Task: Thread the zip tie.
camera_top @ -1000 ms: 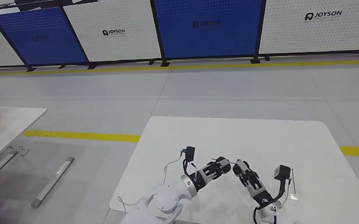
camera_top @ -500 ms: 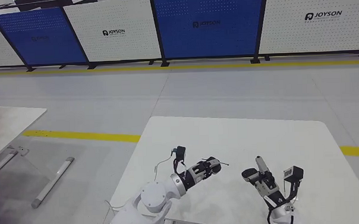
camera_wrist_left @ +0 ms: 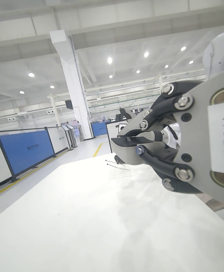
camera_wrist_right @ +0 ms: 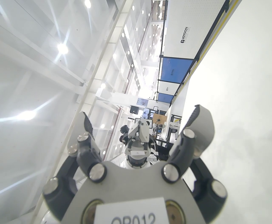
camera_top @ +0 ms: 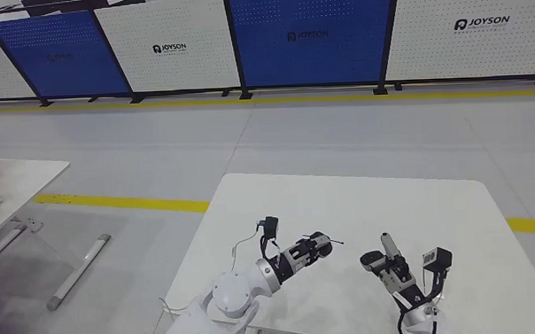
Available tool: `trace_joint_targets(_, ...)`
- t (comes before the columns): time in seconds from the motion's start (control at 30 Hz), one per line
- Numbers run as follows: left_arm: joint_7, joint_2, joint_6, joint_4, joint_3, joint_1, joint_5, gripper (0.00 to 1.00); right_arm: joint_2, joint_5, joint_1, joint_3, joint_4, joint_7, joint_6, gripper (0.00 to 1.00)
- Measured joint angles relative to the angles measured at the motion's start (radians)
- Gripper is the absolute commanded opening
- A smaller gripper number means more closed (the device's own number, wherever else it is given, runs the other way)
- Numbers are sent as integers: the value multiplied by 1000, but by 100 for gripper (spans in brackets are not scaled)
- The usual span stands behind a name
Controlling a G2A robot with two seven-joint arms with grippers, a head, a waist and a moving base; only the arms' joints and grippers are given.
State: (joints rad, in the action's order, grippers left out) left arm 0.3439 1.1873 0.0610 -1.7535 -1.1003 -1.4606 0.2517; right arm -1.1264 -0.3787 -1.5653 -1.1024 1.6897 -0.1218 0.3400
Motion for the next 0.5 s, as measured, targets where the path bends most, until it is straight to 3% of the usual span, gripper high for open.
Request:
trace_joint_targets(0.13,-1,-2,54,-66,-21,-19,34,0,0,0,0,0,0,0,0,100)
trace_joint_targets(0.37,41,-13,124,-267,-88,-81,130,0,0,0,0,0,0,0,0,100)
trace_joint_targets(0.5,37,-16,129,-302,-111,-93,135,0,0,0,0,0,0,0,0,100)
